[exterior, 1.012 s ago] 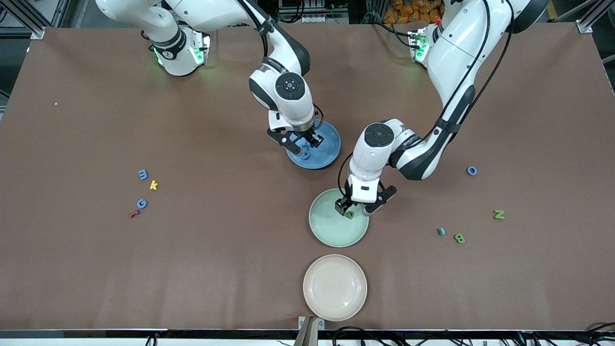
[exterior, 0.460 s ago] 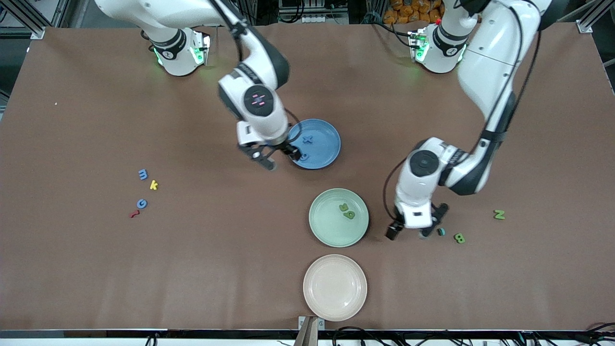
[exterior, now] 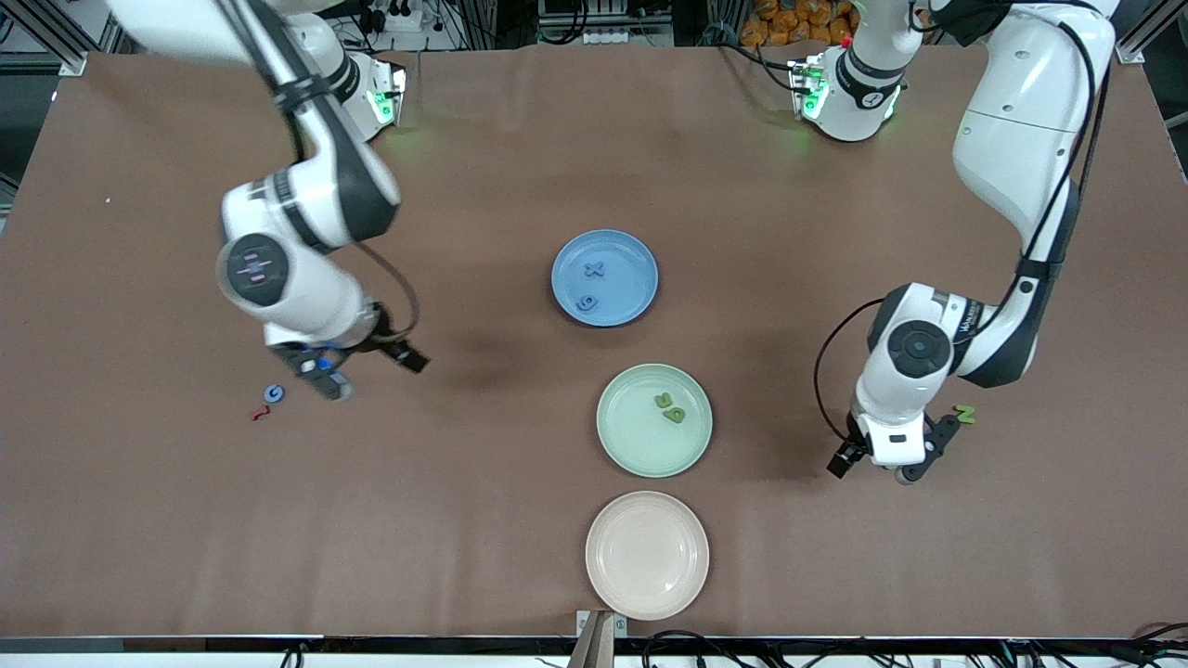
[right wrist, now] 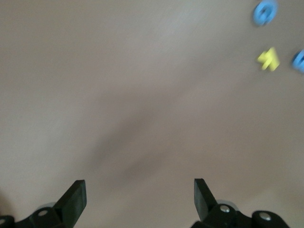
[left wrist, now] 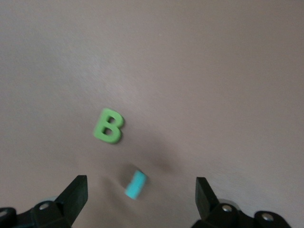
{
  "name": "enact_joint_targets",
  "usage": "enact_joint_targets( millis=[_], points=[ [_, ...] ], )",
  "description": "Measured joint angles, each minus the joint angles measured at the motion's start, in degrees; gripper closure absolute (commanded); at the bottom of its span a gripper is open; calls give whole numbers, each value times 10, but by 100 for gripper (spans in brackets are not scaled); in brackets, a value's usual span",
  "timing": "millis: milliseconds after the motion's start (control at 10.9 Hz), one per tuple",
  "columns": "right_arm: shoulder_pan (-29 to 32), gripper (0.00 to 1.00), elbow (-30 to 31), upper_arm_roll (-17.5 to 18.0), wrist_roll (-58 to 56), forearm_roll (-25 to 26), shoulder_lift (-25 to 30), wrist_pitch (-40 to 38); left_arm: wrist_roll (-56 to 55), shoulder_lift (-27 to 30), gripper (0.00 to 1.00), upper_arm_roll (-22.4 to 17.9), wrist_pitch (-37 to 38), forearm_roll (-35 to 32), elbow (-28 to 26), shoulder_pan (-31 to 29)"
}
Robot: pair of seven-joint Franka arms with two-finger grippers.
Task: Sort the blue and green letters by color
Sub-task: 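Move the right gripper to the blue G while the left reaches the green B, then grasp the blue G with the right gripper while the left grasps the B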
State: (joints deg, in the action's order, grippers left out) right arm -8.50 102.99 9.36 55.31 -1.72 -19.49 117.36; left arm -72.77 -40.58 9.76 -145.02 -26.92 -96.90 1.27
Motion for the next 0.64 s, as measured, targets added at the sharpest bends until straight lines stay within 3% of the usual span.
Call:
enact_joint_targets(
  millis=[276, 460, 644],
  points=[
    [121, 3, 16, 0, -137, 0, 1, 5, 169, 0, 0, 15, 48, 55, 0, -44],
    [185, 5, 40, -1, -194, 0, 1, 33, 195, 0, 0, 17, 56, 63, 0, -46],
    [215, 11, 94, -1, -208, 1, 0, 115, 205, -3, 0, 17, 57, 64, 2, -50]
  ],
)
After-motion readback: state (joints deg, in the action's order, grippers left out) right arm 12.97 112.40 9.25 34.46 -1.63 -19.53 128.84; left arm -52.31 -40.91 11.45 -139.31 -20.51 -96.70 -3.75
